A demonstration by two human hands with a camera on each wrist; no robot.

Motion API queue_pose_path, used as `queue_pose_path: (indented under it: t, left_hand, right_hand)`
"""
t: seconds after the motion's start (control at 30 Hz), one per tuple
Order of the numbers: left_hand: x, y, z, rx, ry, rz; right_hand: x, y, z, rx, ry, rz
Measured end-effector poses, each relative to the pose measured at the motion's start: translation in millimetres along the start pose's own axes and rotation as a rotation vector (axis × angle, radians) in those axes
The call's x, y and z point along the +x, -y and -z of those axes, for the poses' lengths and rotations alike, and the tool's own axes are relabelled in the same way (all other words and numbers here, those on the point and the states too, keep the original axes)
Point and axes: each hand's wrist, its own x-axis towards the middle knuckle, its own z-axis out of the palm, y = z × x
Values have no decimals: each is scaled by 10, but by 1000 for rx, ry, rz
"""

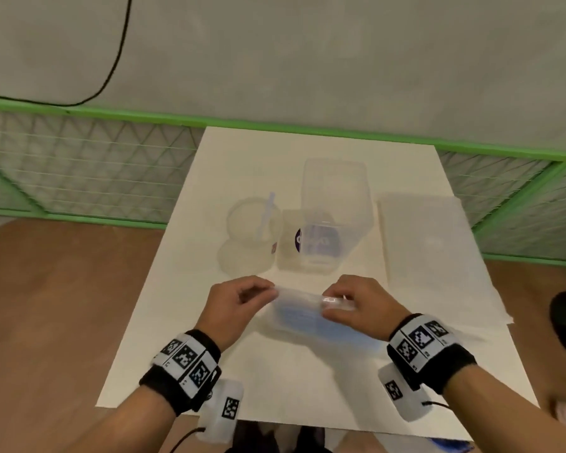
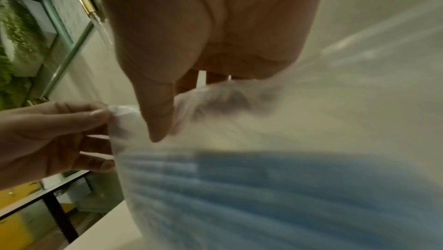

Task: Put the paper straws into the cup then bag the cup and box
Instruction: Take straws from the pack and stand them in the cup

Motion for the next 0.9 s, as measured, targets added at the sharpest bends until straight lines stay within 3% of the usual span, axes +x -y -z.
queue_pose_path:
  t: [0.2,0.37,0.53,0.73,0.9]
  left_hand:
    - [-72,-9,19,84,-91,-4]
    - [-99,4,41,128,-120,-41]
    - [-55,46,90,37,-252,33]
    - [13,102,206,-170,-396,65]
    - [39,166,219,-271,-420,92]
  right_hand:
    - [299,592,-237,97,-20,134]
    - [332,598,-309,119,-86,100]
    - [51,178,7,121,-228,4]
    - [-522,-618,489,-40,-477,-186]
    - [-784,-948,660,-98,-534,-261]
